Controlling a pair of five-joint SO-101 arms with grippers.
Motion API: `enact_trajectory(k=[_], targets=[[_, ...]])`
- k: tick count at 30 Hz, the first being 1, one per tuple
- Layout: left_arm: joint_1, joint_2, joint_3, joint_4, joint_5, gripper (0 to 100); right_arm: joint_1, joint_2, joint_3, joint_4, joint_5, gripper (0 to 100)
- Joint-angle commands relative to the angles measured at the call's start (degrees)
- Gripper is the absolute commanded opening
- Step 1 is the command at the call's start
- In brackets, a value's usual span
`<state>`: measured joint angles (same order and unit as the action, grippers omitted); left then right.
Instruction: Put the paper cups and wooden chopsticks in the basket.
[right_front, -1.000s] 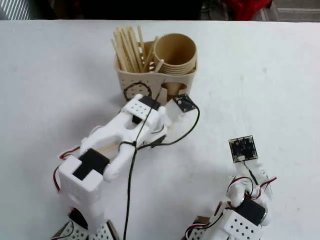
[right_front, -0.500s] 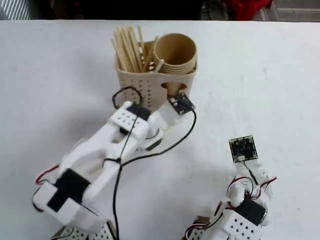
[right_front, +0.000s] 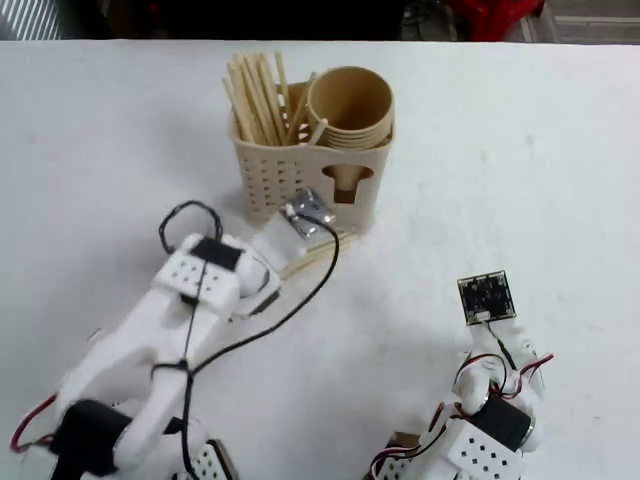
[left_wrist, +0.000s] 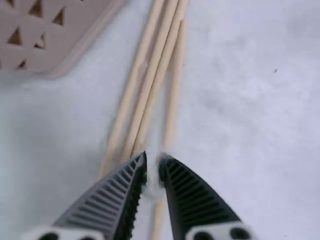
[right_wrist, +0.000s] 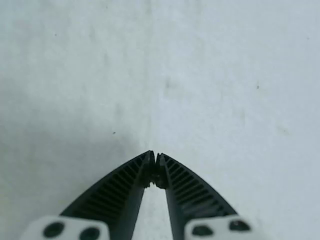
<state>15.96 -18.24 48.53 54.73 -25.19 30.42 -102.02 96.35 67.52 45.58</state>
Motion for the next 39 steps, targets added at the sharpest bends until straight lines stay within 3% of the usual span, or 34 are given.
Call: enact_trajectory(k=[1, 13, 20, 32, 39], targets=[[-1.01, -4.26, -0.35, 0.97, -0.79, 7, -0.04, -0.57, 0.53, -0.31, 0.44, 1.8], [-0.84, -4.09, -4.04, 4.13, -1.23, 7, -0.04, -0.57, 0.53, -0.31, 0.53, 1.8], [-0.66, -3.65, 2.46, -5.80, -2.99, 12, -0.04, -0.48, 0.53, -0.31, 0.53, 1.8], [-1.10, 17.10, -7.91, -5.36, -2.46, 11, -0.04, -0.48, 0.53, -0.31, 0.53, 1.8], [-1.10, 18.77, -9.76, -1.49, -2.46, 11, -0.04, -0.48, 0.53, -0.31, 0.53, 1.8]])
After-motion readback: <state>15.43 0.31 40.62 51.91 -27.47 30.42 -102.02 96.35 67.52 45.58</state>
